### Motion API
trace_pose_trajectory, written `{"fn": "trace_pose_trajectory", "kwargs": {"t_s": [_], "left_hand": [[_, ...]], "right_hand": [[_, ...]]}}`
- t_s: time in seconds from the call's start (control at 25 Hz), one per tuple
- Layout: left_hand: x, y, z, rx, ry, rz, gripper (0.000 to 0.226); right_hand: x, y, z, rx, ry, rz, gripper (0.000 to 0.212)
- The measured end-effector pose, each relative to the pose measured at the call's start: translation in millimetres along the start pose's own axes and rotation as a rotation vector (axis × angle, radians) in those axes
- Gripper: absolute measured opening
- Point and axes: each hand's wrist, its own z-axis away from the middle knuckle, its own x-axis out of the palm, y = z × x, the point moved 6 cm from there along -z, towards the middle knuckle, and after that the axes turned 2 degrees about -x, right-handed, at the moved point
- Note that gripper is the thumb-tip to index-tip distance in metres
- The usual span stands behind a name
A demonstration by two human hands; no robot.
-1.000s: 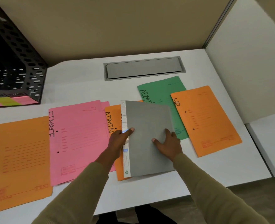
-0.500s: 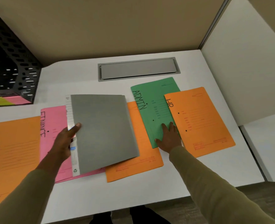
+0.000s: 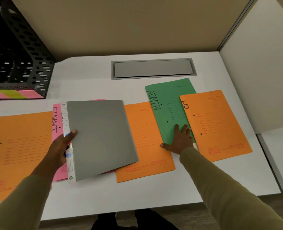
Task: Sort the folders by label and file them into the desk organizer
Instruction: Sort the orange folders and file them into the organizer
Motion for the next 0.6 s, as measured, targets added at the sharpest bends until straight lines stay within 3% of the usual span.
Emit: {"fn": "trace_pose_trajectory", "kwargs": {"t_s": [0.24, 0.52, 0.6], "left_hand": [[-8.0, 6.0, 3.3, -0.033, -0.016, 0.012, 0.046], [-72.4, 23.0, 7.9, -0.011, 0.013, 0.030, 0.043], [-89.4, 24.0, 8.1, -0.012, 0.027, 0.045, 0.037]], "right_hand": [[-4.9, -30.2, -0.4, -0.003, -0.074, 0.109, 0.094], [-49.9, -71.2, 23.8, -0.164, 0.207, 0.023, 0.026], [-55.7, -91.5, 46.0, -0.213, 0.221, 0.006, 0.018]]}}
